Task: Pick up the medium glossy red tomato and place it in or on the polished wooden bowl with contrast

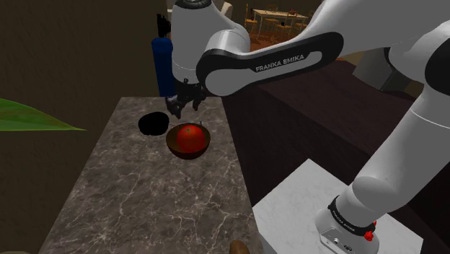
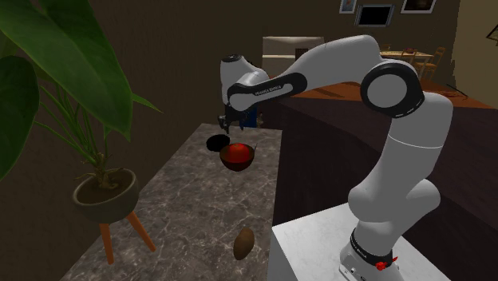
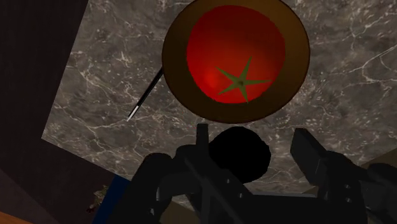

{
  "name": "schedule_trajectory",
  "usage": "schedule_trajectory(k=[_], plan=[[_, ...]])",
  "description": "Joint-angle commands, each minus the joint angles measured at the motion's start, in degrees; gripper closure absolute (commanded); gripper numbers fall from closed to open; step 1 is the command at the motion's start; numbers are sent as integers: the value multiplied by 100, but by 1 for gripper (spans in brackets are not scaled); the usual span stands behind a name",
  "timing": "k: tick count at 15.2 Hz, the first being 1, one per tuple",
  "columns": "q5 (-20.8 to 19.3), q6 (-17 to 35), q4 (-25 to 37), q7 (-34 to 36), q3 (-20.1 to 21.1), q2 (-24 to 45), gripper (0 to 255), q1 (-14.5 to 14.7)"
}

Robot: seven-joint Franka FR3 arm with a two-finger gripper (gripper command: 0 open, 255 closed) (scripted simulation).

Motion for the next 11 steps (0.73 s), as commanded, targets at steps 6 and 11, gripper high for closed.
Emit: schedule_trajectory(k=[6,11], plan=[[200,-300,179,-127,37,-197,0,-9],[349,-582,369,-223,61,-345,0,-8]])
